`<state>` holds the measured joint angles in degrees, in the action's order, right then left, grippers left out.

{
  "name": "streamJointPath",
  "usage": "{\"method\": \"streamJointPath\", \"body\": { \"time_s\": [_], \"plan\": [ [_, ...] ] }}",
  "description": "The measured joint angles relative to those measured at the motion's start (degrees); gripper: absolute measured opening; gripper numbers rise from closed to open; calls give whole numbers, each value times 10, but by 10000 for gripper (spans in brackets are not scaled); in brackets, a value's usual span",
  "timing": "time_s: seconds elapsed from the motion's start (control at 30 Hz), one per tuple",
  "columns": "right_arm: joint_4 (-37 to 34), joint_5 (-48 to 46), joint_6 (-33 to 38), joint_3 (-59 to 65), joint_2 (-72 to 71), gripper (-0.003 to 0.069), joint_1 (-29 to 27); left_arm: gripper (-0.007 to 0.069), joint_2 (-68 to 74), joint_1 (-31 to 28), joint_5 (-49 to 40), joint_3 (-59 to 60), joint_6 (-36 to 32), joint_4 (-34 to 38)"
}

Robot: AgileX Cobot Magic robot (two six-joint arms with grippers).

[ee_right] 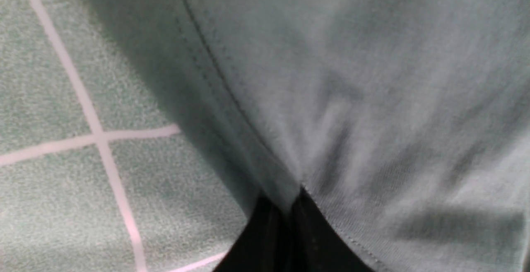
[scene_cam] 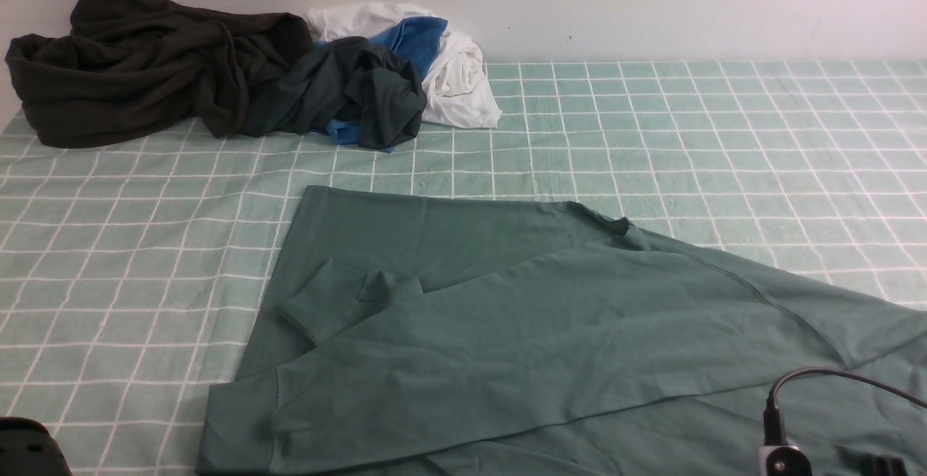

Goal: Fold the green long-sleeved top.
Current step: Use both arms simultaneously to clamp the lower edge of the clothing fabric

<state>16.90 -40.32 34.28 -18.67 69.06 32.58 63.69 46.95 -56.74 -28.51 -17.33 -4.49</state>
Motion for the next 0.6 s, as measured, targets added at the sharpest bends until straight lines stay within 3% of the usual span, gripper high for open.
{"method": "streamJointPath", "body": {
  "time_s": [0.6],
  "plan": [
    [-30,-153,-8,-91,-86,8,0,6,0,-16,-32,-58,24,-25]
  ]
}}
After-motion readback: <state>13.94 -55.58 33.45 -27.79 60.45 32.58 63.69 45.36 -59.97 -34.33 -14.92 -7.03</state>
